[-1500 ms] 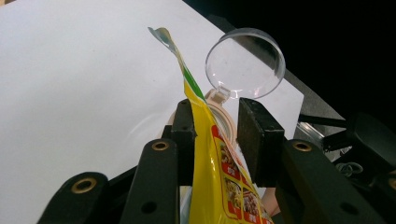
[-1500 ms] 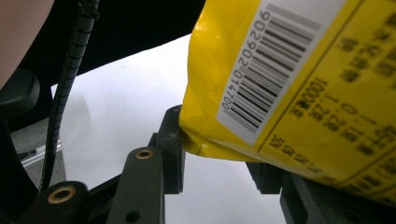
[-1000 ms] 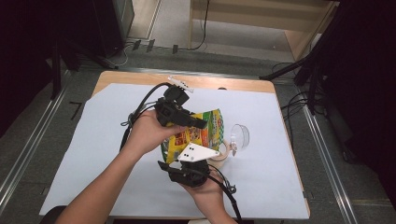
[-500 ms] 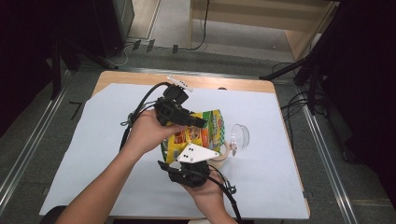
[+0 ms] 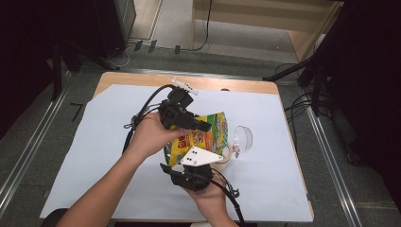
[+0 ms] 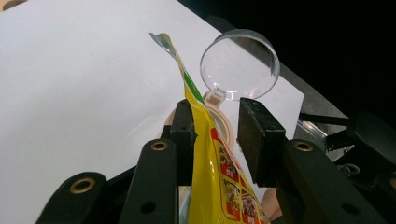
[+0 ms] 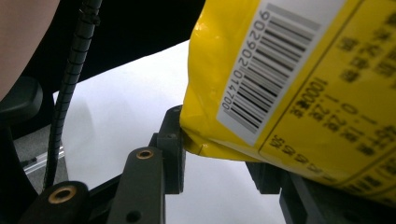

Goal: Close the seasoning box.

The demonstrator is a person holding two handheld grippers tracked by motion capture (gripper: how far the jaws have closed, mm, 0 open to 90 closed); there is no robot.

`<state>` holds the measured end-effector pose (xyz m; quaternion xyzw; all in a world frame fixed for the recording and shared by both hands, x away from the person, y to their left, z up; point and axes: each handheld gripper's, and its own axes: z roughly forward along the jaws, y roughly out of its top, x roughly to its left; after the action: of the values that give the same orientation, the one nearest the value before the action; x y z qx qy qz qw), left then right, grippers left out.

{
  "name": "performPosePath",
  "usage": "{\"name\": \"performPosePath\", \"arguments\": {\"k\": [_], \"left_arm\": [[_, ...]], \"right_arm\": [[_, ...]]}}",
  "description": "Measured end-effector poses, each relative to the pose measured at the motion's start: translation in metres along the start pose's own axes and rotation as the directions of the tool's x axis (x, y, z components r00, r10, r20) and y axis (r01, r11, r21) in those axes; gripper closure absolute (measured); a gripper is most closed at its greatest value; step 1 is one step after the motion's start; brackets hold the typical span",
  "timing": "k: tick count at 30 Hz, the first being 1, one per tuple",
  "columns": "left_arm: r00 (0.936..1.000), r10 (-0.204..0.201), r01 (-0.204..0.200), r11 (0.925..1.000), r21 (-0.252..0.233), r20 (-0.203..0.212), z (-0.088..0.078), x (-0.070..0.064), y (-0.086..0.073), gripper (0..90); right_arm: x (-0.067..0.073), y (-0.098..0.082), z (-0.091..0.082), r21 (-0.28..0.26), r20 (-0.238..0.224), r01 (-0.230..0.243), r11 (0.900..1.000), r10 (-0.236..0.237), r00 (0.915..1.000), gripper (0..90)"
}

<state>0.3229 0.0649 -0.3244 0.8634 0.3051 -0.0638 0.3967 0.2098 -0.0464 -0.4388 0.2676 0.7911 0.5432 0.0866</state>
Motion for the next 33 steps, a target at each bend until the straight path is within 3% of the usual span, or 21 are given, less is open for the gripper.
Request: {"name": "performPosePath", "arguments": {"k": [9,25,33], "left_arm": [[1.0000,-0.001,0.001,0.9999,-0.014,0.002,-0.0039,0.0004,-0.0004,68.9],[1.0000,-0.009,0.009,0.9999,0.005,0.003,-0.0010,0.0027,-0.0005,70.2],[1.0000,-0.003,0.003,1.0000,-0.002,0.006,-0.0023,0.0006,-0.0004,69.7]], "right_arm": [[-0.0003,0.0025,-0.0007,0.009,0.001,0.026,1.000,-0.026,0.9997,63.6],[0.0000,-0.0009,0.0011,0.004,-0.011,-0.012,1.000,0.012,0.9999,63.6],[0.0004,0.0001,-0.0002,0.000,-0.006,-0.008,1.000,0.008,1.0000,64.0]]}}
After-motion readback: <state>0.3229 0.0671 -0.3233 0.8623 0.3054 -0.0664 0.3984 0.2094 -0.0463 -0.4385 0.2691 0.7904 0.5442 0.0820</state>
